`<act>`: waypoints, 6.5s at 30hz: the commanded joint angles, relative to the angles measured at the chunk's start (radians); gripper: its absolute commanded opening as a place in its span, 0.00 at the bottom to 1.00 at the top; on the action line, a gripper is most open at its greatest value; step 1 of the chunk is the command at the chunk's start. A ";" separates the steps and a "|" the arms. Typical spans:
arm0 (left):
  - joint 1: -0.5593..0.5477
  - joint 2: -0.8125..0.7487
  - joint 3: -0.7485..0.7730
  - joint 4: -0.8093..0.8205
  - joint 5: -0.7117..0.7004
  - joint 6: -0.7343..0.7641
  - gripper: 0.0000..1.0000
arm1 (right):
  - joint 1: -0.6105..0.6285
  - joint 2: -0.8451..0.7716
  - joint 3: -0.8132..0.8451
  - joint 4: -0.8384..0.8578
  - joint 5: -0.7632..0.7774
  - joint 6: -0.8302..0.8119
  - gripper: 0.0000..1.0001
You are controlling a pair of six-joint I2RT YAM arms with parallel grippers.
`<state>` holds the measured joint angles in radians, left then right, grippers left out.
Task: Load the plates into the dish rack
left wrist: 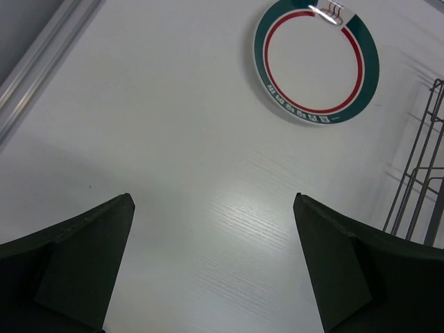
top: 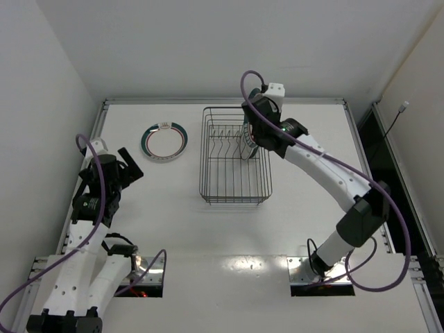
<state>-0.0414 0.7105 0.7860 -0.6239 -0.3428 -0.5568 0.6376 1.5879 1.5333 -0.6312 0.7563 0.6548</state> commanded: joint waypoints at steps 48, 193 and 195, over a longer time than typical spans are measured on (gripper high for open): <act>-0.017 0.023 -0.005 0.029 -0.064 0.017 0.99 | 0.117 0.472 0.407 -0.297 0.336 0.166 0.00; -0.327 0.017 -0.133 0.819 0.804 -0.718 0.00 | -0.257 -0.479 -0.854 1.174 -1.339 0.439 0.02; -0.318 0.026 -0.113 0.752 0.795 -0.649 0.13 | -0.257 -0.508 -0.819 1.106 -1.265 0.390 0.00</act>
<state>-0.3500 0.7399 0.6327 0.1143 0.4198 -1.2423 0.3752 1.1042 0.6472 0.4664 -0.5587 1.0958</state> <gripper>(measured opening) 0.119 0.053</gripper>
